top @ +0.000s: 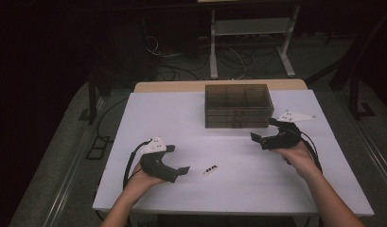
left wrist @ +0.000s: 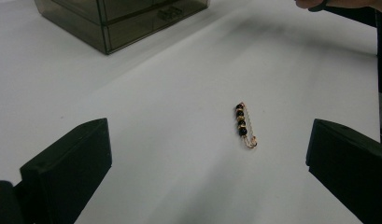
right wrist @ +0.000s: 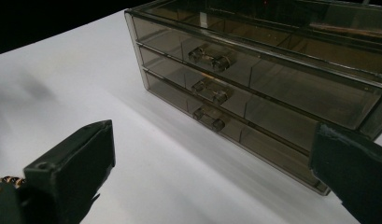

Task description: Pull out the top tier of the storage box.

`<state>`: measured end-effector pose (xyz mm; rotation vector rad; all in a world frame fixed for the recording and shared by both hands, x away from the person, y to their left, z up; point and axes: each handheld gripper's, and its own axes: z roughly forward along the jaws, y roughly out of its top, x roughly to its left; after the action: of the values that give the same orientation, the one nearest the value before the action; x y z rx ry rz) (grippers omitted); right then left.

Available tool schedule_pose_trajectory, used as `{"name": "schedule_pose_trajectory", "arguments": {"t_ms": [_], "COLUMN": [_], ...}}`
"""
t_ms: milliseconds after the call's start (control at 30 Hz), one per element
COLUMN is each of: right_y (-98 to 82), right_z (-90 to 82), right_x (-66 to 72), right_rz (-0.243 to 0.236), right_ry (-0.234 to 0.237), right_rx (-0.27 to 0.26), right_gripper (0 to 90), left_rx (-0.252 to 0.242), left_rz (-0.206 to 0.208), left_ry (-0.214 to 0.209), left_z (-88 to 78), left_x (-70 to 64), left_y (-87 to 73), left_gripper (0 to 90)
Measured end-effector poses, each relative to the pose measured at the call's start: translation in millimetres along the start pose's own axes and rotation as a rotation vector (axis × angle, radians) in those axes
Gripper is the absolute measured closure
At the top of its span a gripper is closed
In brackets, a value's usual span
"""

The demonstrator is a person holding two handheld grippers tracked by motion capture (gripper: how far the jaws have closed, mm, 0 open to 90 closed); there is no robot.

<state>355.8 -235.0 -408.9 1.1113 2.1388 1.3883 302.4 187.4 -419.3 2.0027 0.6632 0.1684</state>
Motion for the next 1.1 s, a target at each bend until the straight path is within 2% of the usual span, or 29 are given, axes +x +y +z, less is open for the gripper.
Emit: {"name": "schedule_pose_trajectory", "arguments": {"t_ms": [1100], "right_y": [14.2], "right_z": [22.8], "right_x": [2.8], "right_rz": [0.005], "right_ry": [-0.005], "right_rx": [-0.01], "right_gripper": [0.0], "left_rx": [-0.014], "left_rz": [-0.011], "left_ry": [-0.005], "left_z": [0.6], "left_x": [-0.7], "left_y": [-0.6], "left_gripper": [0.0]}}
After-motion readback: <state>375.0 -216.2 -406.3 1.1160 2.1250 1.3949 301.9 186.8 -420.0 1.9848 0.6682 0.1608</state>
